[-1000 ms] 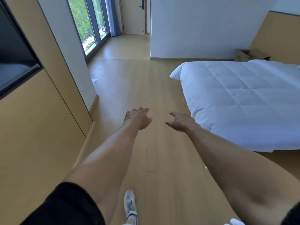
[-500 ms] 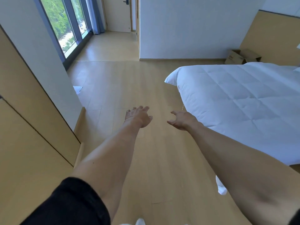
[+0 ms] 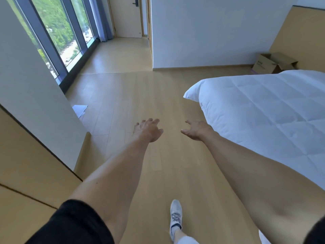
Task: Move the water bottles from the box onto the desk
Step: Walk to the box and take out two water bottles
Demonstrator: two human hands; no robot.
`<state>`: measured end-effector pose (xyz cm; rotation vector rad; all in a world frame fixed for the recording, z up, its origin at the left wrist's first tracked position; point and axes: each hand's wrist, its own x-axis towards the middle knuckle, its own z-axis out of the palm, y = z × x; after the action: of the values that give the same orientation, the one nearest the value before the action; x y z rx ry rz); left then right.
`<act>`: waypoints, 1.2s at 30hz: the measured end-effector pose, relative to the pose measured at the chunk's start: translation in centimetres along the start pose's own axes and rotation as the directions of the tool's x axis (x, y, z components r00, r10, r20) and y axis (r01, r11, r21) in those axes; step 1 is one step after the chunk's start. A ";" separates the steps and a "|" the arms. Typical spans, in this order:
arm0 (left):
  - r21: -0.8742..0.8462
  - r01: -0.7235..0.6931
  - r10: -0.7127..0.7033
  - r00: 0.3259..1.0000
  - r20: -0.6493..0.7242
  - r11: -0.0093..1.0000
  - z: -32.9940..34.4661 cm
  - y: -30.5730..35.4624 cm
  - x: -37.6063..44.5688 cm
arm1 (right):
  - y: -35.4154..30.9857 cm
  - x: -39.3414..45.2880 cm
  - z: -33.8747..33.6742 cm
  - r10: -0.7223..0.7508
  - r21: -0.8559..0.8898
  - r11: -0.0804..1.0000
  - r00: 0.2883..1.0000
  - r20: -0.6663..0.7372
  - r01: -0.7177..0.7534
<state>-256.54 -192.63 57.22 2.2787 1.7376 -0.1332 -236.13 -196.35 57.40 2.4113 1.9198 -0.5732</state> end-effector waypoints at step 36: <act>0.015 -0.105 0.105 0.994 0.016 0.994 -17.7 -6.4 71.8 | -6.6 65.2 -19.8 0.127 -0.019 0.992 0.992 -0.025 -0.128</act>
<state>-244.50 -119.37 56.27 2.3678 1.6105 -0.1431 -224.91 -128.85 58.68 2.5157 1.7536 -0.5187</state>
